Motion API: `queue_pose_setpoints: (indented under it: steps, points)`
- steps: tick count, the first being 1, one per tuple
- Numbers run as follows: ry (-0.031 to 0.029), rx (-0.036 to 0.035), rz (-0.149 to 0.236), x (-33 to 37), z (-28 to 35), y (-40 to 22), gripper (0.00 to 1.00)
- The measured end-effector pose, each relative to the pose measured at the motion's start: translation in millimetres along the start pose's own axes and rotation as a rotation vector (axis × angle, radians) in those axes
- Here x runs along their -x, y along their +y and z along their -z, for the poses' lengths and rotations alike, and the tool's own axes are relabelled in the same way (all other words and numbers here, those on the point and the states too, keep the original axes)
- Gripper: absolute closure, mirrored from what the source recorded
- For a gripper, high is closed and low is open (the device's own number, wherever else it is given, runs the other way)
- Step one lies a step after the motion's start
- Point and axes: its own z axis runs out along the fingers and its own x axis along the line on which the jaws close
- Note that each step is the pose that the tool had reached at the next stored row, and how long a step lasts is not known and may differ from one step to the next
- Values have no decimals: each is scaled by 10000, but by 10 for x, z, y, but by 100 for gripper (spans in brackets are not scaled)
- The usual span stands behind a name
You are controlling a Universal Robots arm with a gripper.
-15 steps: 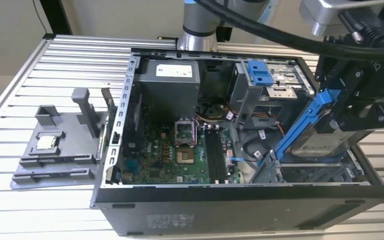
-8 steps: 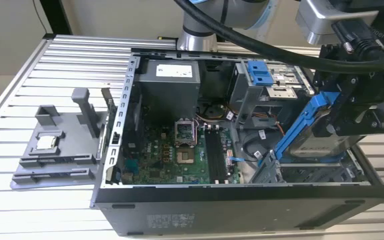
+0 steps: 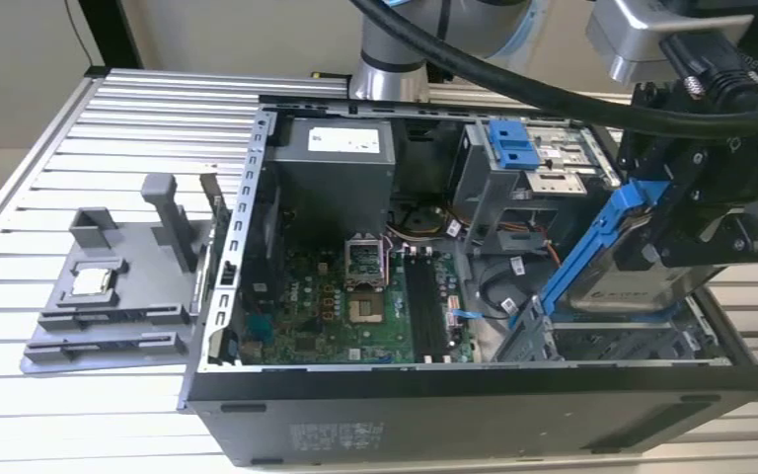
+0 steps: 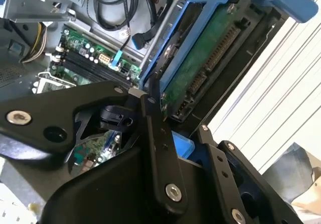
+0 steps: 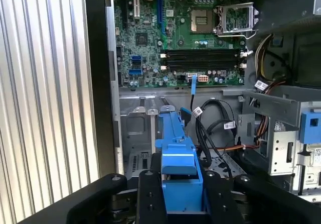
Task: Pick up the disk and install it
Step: 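Insert the disk into the insertion slot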
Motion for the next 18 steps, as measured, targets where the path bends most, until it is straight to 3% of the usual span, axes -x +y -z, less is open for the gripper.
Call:
queue_pose_setpoints:
  steps: [8,13,18]
  points:
    - [103,-4,9,-10,-126,-3,100]
    - [119,-18,17,-16,-195,0,100]
    - [118,-29,17,-17,-206,1,100]
